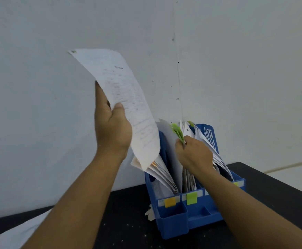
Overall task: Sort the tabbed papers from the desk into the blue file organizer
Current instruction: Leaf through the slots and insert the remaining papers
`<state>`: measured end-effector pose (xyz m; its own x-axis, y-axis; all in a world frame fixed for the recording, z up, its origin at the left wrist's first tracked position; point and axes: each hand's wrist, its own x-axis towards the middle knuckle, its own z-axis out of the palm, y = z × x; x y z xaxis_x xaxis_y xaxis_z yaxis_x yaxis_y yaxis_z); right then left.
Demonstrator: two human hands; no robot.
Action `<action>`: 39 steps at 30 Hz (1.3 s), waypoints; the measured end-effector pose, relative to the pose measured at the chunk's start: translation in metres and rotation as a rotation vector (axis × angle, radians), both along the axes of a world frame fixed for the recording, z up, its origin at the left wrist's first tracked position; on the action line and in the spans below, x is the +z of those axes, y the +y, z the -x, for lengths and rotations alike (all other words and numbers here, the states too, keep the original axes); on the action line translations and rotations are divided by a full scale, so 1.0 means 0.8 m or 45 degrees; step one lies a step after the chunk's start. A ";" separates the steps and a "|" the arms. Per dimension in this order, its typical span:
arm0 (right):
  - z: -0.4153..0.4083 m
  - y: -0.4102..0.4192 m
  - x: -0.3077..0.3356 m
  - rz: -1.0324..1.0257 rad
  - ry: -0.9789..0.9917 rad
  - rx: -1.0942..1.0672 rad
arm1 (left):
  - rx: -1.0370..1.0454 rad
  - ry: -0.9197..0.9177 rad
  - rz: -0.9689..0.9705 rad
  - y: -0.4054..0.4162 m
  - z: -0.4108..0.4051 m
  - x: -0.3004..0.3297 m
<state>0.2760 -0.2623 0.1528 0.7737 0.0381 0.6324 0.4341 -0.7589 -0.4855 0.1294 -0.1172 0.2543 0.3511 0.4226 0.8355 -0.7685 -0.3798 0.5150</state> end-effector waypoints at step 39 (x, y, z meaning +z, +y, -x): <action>-0.018 -0.036 0.023 -0.195 0.086 0.076 | 0.583 1.354 -0.848 -0.102 -0.157 -0.152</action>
